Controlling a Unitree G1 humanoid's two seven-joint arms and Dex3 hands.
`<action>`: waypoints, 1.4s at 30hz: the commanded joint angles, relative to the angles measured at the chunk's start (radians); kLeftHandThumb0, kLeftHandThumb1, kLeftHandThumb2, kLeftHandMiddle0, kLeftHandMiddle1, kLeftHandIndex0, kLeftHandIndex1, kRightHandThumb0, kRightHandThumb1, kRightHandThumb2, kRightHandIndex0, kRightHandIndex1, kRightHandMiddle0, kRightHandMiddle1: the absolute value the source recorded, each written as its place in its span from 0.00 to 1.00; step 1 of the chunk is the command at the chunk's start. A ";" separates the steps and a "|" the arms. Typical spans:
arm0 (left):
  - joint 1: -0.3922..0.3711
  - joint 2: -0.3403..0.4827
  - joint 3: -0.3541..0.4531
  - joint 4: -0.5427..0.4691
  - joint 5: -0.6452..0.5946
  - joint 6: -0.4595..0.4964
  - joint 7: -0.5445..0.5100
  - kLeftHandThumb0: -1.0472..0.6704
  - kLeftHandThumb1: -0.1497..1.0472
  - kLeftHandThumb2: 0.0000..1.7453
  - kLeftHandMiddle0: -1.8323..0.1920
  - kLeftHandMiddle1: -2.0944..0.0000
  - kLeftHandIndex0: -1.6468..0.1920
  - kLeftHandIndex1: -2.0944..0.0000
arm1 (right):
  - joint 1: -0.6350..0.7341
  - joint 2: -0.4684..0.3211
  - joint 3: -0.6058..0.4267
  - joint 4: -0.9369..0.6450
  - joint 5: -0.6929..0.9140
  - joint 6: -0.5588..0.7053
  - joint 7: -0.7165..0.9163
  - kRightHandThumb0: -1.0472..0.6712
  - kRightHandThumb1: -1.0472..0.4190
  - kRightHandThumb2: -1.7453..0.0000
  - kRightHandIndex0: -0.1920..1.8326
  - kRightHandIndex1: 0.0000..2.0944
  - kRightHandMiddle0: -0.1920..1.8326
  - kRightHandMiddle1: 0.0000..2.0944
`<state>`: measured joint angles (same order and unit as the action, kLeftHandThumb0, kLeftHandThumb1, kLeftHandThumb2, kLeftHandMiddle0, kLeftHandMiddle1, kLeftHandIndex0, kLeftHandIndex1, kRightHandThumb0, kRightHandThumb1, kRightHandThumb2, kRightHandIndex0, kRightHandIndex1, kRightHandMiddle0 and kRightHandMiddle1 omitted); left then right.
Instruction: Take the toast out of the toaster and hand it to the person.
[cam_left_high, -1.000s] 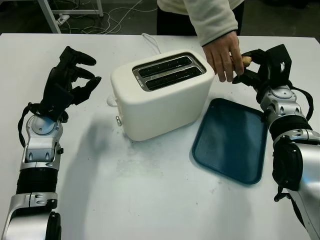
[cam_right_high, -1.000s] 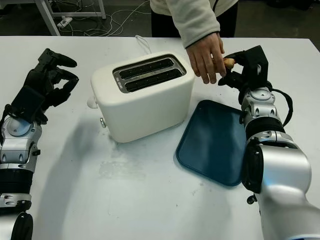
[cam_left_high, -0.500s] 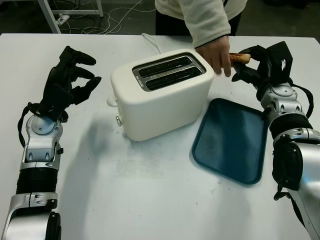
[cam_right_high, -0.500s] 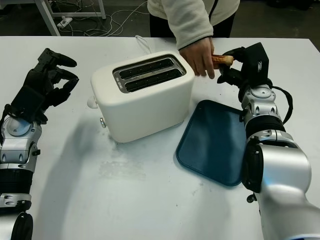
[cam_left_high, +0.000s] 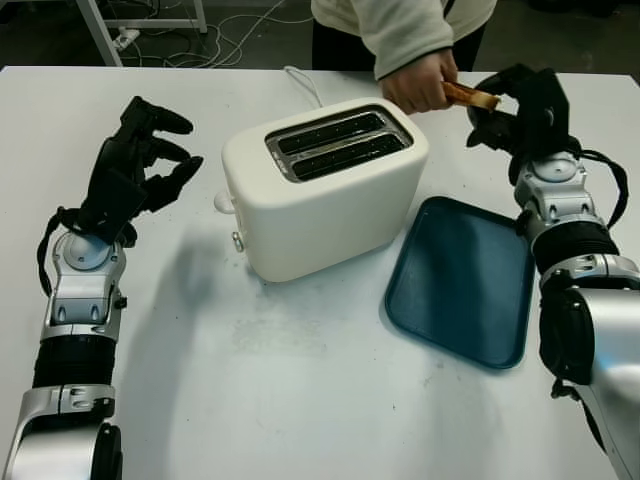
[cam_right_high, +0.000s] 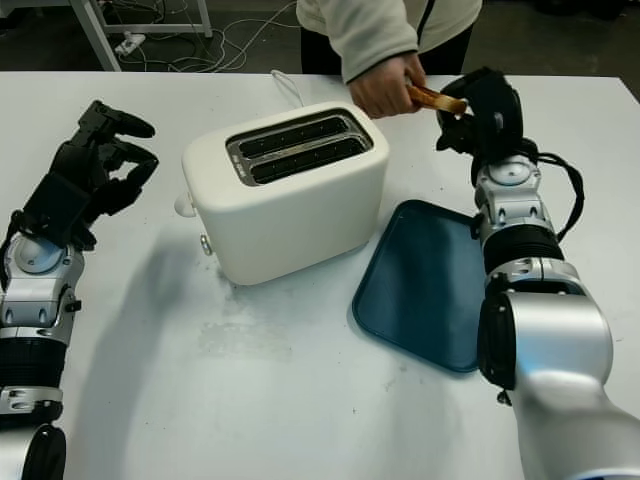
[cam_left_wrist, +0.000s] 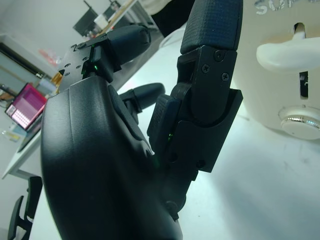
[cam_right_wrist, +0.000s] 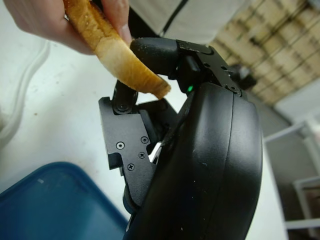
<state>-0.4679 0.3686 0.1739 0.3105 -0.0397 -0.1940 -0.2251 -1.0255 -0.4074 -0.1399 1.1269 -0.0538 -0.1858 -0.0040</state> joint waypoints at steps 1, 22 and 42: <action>0.000 0.011 0.002 -0.015 0.002 0.006 0.005 0.00 0.89 0.12 0.91 0.18 0.90 0.22 | 0.025 0.004 -0.016 -0.023 0.026 -0.031 0.020 0.41 0.09 0.71 0.44 0.83 0.28 0.80; 0.266 -0.121 0.042 -0.231 -0.069 0.109 0.088 0.00 0.89 0.07 0.85 0.17 0.85 0.17 | 0.945 0.183 0.021 -1.190 0.210 0.123 0.220 0.10 0.09 0.43 0.16 0.00 0.17 0.00; 0.422 -0.320 -0.006 -0.232 -0.156 -0.058 0.046 0.00 0.89 0.05 0.80 0.20 0.73 0.28 | 1.331 0.400 0.220 -1.480 0.221 0.129 0.159 0.14 0.09 0.47 0.09 0.00 0.10 0.00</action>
<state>-0.0408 0.0544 0.1713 0.0504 -0.1860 -0.2173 -0.1687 0.3039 -0.0183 0.0776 -0.3563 0.1482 -0.0625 0.1623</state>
